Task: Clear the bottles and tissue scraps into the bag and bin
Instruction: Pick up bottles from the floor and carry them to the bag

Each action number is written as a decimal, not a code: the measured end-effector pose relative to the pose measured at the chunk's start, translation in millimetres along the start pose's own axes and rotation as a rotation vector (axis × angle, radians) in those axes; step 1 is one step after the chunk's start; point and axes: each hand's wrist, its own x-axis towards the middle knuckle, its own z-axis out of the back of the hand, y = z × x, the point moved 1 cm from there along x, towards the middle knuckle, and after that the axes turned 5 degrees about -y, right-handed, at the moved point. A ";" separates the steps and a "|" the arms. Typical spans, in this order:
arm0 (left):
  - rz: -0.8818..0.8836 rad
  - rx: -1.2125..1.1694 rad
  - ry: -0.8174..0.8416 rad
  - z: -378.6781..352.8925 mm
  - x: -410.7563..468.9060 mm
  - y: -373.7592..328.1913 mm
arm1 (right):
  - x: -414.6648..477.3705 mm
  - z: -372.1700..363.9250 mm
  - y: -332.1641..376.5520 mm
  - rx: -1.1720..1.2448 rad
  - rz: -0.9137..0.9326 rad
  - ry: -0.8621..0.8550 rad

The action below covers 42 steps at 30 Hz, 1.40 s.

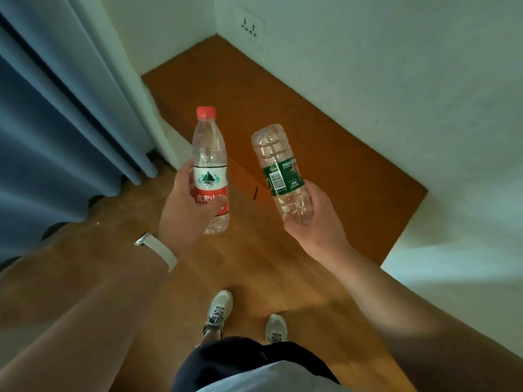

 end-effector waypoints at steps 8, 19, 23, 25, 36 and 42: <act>-0.193 -0.032 0.285 -29.3 40.2 -62.2 | -34.9 45.3 5.2 0.000 -0.176 -0.355; -0.366 -0.046 0.778 -142.2 -3.7 -124.9 | -139.3 99.2 -37.4 0.003 -0.512 -0.795; -0.487 0.027 0.910 -182.7 -44.8 -145.8 | -195.1 127.4 -55.5 -0.030 -0.614 -0.925; -0.551 0.069 0.972 -202.9 -71.1 -158.2 | -223.5 142.0 -66.1 -0.030 -0.640 -0.984; -0.691 0.147 1.154 -315.4 -270.0 -208.2 | -407.5 232.0 -129.0 0.021 -0.696 -1.205; -0.844 0.161 1.205 -375.8 -392.4 -226.2 | -523.5 262.5 -179.7 0.018 -0.772 -1.314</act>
